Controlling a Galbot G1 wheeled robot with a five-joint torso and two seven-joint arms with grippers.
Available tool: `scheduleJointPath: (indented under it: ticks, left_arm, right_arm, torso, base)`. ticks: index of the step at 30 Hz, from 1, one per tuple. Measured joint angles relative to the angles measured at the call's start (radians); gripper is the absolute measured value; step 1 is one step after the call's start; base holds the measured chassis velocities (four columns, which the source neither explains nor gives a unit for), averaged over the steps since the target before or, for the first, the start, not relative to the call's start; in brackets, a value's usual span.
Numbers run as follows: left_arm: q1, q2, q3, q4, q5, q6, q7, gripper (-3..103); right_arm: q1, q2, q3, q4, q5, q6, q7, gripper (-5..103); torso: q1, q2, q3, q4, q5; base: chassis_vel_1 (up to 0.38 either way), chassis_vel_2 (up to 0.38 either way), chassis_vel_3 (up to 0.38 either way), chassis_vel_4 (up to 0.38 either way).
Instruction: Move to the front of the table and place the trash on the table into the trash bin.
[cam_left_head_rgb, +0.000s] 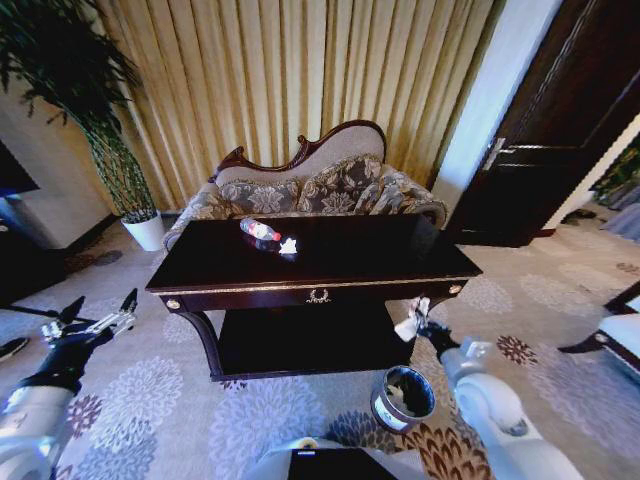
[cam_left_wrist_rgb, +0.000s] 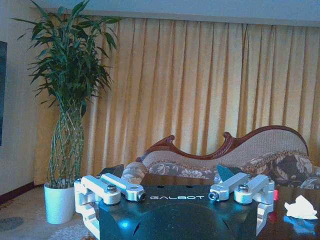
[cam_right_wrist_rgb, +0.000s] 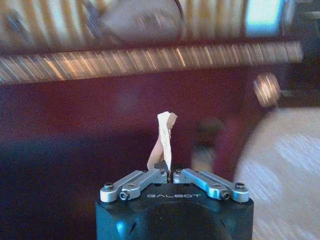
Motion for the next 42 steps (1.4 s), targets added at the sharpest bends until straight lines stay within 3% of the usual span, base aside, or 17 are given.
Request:
scheduleJointPath:
  ticks: [4,10,13,17,19,22,26,28,31,33,37,42]
  left_arm:
    - [0.012,-0.001,-0.018,-0.006,-0.01,-0.008,0.007,100]
    - [0.018,-0.009,-0.027,-0.006,-0.018,-0.019,0.011,100]
    - [0.018,-0.017,-0.018,-0.008,-0.015,-0.021,0.014,100]
    - [0.018,-0.019,-0.019,-0.024,-0.013,-0.021,0.016,100]
    - [0.017,-0.018,-0.021,-0.035,-0.013,-0.021,0.016,100]
    - [0.015,-0.017,-0.022,-0.041,-0.009,-0.021,0.015,100]
    - [0.013,-0.018,-0.022,-0.045,0.004,-0.022,0.015,100]
    - [0.012,-0.018,-0.021,-0.045,0.005,-0.022,0.014,100]
    - [0.009,-0.019,-0.018,-0.045,0.007,-0.022,0.014,100]
    - [0.008,-0.019,-0.018,-0.045,0.007,-0.022,0.014,100]
    - [0.01,-0.019,-0.02,-0.045,0.008,-0.022,0.014,100]
    - [0.014,-0.021,-0.021,-0.045,0.008,-0.022,0.014,100]
  right_arm:
    - [0.098,0.029,-0.027,-0.276,-0.094,0.033,-0.003,1]
    - [0.171,0.06,-0.043,-0.5,-0.158,0.055,-0.004,-2]
    - [0.218,0.098,-0.046,-0.609,-0.216,0.085,-0.003,13]
    - [0.231,0.118,-0.047,-0.641,-0.22,0.097,0.0,24]
    - [0.233,0.121,-0.047,-0.646,-0.222,0.102,0.001,35]
    - [0.236,0.122,-0.046,-0.65,-0.22,0.106,0.001,40]
    - [0.229,0.111,-0.044,-0.641,-0.186,0.107,0.002,62]
    - [0.228,0.109,-0.044,-0.641,-0.184,0.107,0.002,62]
    - [0.226,0.103,-0.043,-0.644,-0.183,0.107,0.002,79]
    - [0.226,0.103,-0.043,-0.645,-0.182,0.107,0.002,79]
    - [0.225,0.104,-0.042,-0.648,-0.176,0.107,0.002,99]
    - [0.221,0.112,-0.042,-0.648,-0.174,0.11,0.002,100]
  torso:
    - [-0.001,0.001,0.0,0.0002,0.0001]
    - [-0.001,0.0,0.0,-0.0001,0.0001]
    - [-0.001,0.0,0.0,0.0002,0.0001]
    - [-0.001,0.001,0.0,0.0002,-0.0001]
    - [-0.001,0.001,0.0,-0.0001,-0.0003]
    - [-0.001,0.0,0.0,0.0,-0.0001]
    - [-0.001,0.001,0.0,0.0001,-0.0002]
    - [-0.001,0.001,0.0,0.0001,-0.0003]
    - [-0.001,0.001,0.0,0.0001,-0.0002]
    - [-0.001,0.001,0.0,0.0,-0.0002]
    - [-0.001,0.001,0.0,0.0001,-0.0002]
    - [-0.001,0.001,0.0,0.0001,-0.0001]
  base:
    - [0.0,0.0,0.0,0.0]
    - [0.0,0.0,0.0,0.0]
    - [0.0,0.0,0.0,0.0]
    - [0.0,0.0,0.0,0.0]
    - [0.0,0.0,0.0,0.0]
    - [0.0,0.0,0.0,0.0]
    - [0.0,0.0,0.0,0.0]
    - [0.0,0.0,0.0,0.0]
    - [0.0,0.0,0.0,0.0]
    - [0.0,0.0,0.0,0.0]
    - [0.0,0.0,0.0,0.0]
    - [0.0,0.0,0.0,0.0]
